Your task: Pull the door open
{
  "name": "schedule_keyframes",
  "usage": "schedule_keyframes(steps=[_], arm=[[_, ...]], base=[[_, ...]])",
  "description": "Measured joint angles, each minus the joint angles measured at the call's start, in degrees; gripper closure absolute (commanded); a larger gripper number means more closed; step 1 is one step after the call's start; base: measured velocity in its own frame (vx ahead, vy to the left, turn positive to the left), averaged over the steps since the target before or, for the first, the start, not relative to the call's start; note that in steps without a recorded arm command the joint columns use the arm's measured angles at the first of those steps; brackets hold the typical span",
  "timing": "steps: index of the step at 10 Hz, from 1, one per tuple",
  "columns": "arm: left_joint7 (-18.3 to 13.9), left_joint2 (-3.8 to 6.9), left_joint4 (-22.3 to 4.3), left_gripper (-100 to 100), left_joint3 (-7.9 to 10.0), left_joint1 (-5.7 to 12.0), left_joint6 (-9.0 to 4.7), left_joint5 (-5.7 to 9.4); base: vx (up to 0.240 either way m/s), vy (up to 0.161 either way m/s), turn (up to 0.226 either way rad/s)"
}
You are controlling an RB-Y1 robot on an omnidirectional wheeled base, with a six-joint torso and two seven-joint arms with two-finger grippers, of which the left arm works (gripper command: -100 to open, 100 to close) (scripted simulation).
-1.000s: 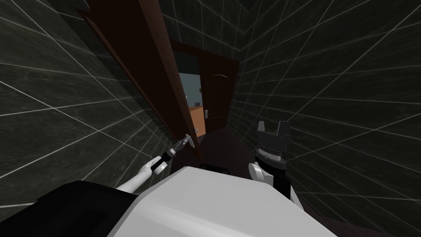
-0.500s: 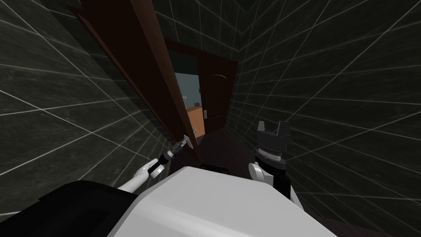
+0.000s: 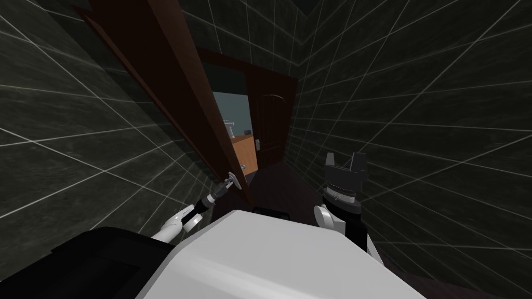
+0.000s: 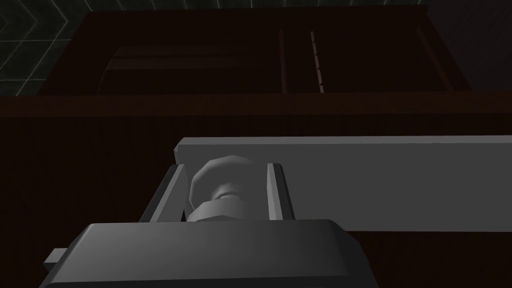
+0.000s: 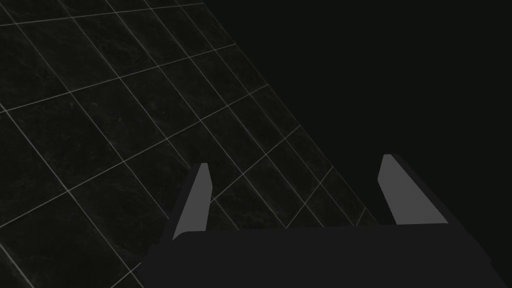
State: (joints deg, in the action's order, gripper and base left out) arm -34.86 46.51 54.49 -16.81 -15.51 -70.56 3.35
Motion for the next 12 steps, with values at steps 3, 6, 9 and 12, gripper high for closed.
schedule_keyframes(steps=[3, 6, 9, 12], arm=[[-0.38, 0.58, -1.42, -100, -0.08, -1.65, -2.97, -0.01], [-2.15, 3.22, -0.65, -100, 1.28, -4.07, -2.5, 1.71], [-2.5, 2.96, -1.17, -100, 1.57, -3.18, -1.56, 1.93], [-2.71, 2.71, -1.22, 100, 1.92, -2.42, -0.35, 2.17]], base=[[-0.074, 0.001, 0.137], [-0.137, 0.06, 0.109], [0.157, -0.068, -0.096], [0.109, -0.033, -0.021]])
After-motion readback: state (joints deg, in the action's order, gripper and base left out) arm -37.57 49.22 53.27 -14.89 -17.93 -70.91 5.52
